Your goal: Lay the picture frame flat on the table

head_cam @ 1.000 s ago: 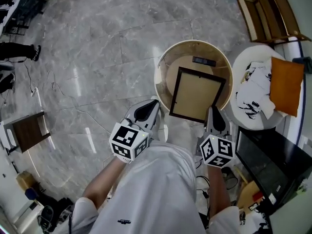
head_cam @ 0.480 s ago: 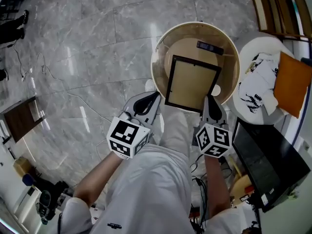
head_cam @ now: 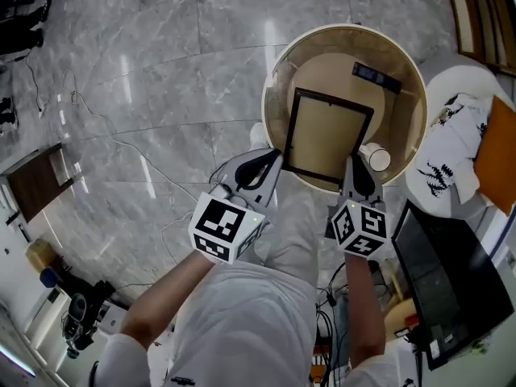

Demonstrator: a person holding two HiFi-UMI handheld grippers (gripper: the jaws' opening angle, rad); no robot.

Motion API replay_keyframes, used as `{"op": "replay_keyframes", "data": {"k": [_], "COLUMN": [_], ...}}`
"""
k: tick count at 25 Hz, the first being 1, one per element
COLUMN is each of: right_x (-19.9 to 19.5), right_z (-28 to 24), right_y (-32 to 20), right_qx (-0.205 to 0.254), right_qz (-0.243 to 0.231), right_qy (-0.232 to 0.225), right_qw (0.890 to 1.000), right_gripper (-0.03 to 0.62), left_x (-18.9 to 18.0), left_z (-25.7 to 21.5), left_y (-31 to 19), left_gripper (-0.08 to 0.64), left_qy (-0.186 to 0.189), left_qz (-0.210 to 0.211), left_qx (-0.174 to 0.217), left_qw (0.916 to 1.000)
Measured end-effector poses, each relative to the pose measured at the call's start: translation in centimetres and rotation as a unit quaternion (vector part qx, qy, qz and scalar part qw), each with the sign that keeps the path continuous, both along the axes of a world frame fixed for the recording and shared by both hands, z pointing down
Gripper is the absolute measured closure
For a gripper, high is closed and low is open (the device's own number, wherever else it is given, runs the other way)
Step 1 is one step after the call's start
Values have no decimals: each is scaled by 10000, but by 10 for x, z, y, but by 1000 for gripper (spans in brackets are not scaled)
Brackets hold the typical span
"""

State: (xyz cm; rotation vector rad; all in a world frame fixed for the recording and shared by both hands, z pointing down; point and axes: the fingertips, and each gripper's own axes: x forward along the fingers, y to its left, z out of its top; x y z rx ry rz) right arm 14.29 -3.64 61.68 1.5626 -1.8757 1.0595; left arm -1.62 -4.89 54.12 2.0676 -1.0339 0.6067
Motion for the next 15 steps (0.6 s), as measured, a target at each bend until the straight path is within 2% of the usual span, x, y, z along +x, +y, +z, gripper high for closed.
{"op": "replay_keyframes", "data": {"k": [6, 15], "right_x": [5, 2], "right_z": [48, 124], "right_y": [-14, -40], "right_qx": [-154, -451], "right_qz": [53, 223], "right_qy": [94, 54], "right_qw": [9998, 9987], "right_gripper": [555, 555], "left_x": [-5, -10], "left_z": [44, 97], "left_y": [-7, -15], "left_gripper": [555, 555], "left_qy": [125, 192], "left_qz": [-356, -547], "left_qx": [-265, -486], "left_qw": [9989, 9971]}}
